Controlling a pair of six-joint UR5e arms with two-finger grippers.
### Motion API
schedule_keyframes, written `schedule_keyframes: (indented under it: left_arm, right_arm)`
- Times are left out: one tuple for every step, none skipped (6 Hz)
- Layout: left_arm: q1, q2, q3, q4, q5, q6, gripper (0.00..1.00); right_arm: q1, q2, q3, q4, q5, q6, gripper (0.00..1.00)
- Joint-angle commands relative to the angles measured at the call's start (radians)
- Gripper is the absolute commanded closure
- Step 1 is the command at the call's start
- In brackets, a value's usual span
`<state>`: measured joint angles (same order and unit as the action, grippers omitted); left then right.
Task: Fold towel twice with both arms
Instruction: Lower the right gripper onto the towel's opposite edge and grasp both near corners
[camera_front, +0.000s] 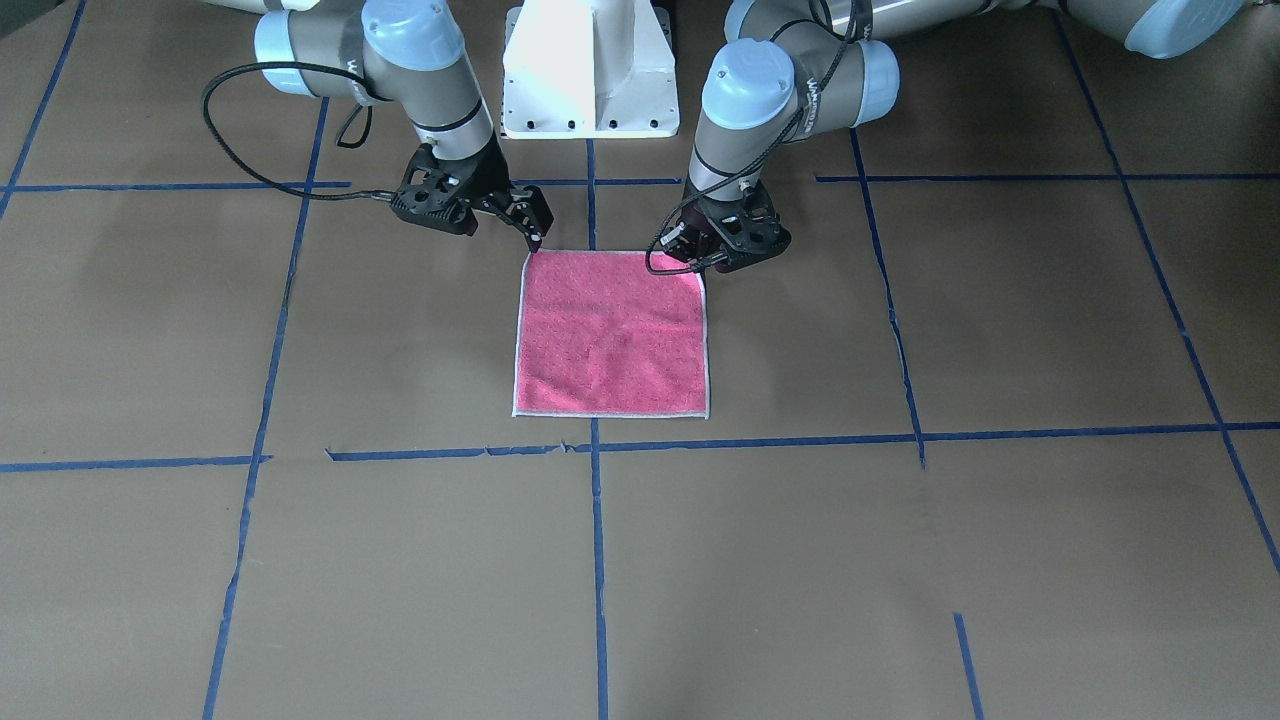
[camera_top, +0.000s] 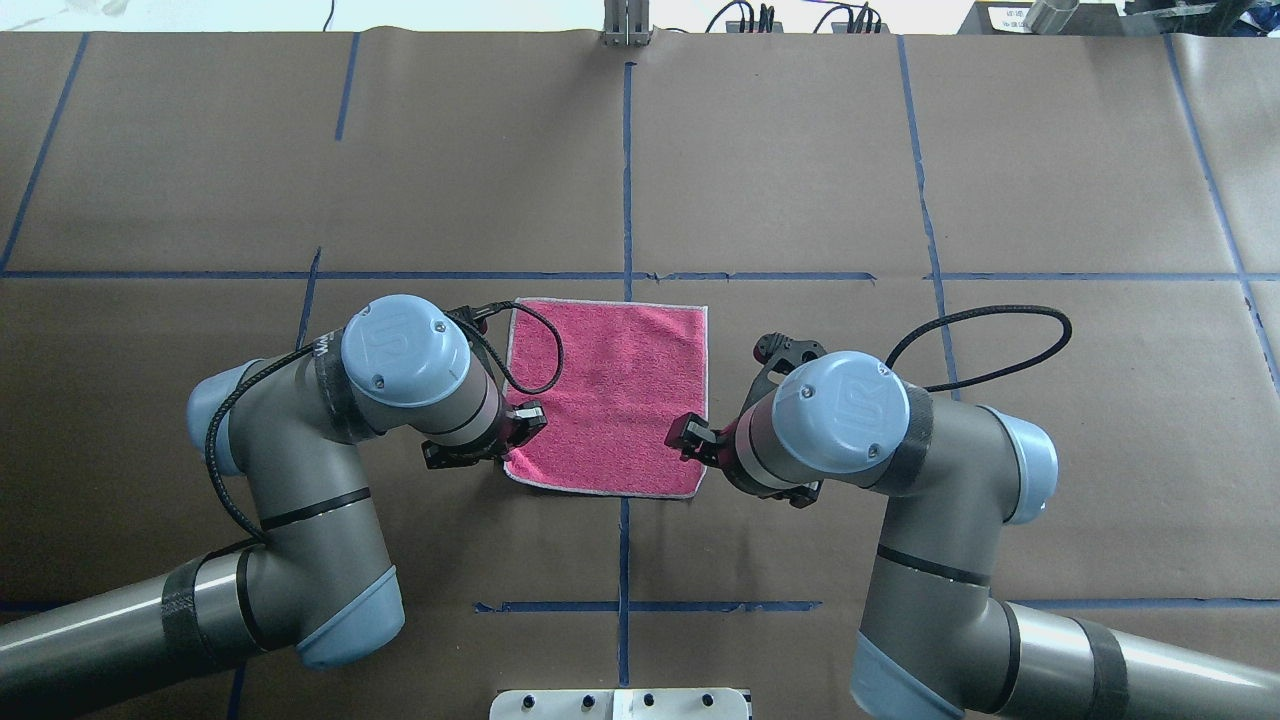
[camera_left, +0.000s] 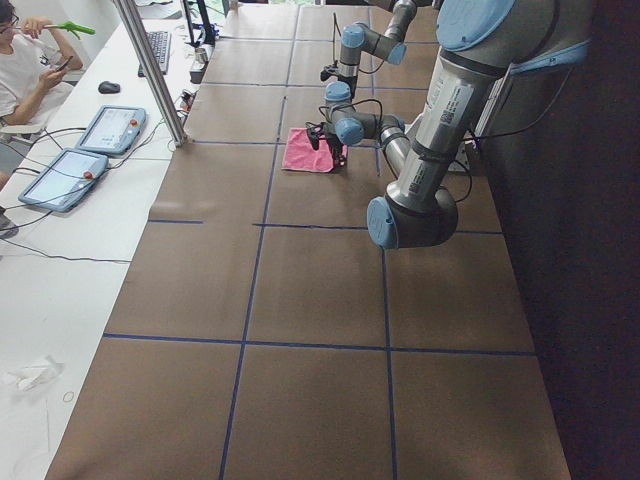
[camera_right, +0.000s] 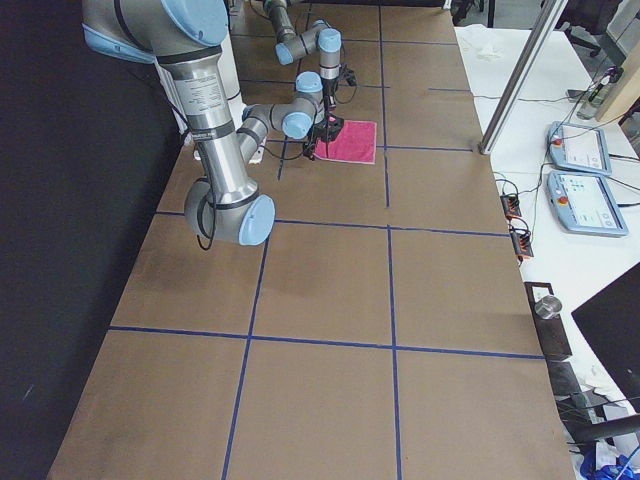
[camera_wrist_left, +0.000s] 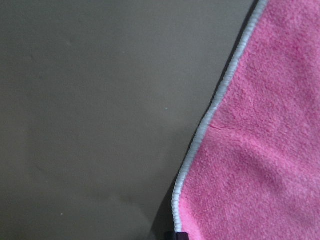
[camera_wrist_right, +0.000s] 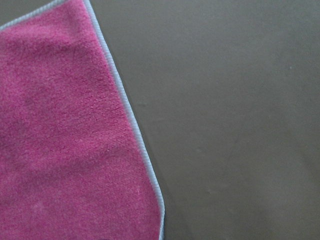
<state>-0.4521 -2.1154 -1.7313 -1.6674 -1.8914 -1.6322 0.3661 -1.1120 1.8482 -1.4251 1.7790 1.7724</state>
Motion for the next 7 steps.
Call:
schedule_keyframes:
  left_arm:
    - [0.001,-0.003,-0.002,0.0,0.0,0.0,1.0]
    - [0.001,-0.003,-0.002,0.0,0.0,0.0,1.0]
    - [0.0,-0.002,-0.002,0.0,0.0,0.0,1.0]
    - [0.0,-0.002,-0.002,0.0,0.0,0.0,1.0]
    - [0.0,-0.002,-0.002,0.0,0.0,0.0,1.0]
    - [0.0,-0.002,-0.002,0.0,0.0,0.0,1.0]
    - [0.0,0.0,-0.002,0.0,0.0,0.0,1.0]
  right_arm:
    - [-0.03,0.038,-0.047,-0.031,-0.036,0.022,0.05]
    - [-0.03,0.085,-0.116,-0.031,-0.036,0.022,0.07]
    - [-0.03,0.083,-0.119,-0.032,-0.036,0.021,0.14]
    - [-0.032,0.08,-0.122,-0.032,-0.036,0.021,0.23]
    - [-0.03,0.081,-0.119,-0.04,-0.035,0.022,0.43]
    - [-0.03,0.078,-0.116,-0.046,-0.033,0.021,0.69]
    - [-0.032,0.08,-0.112,-0.049,-0.033,0.021,0.87]
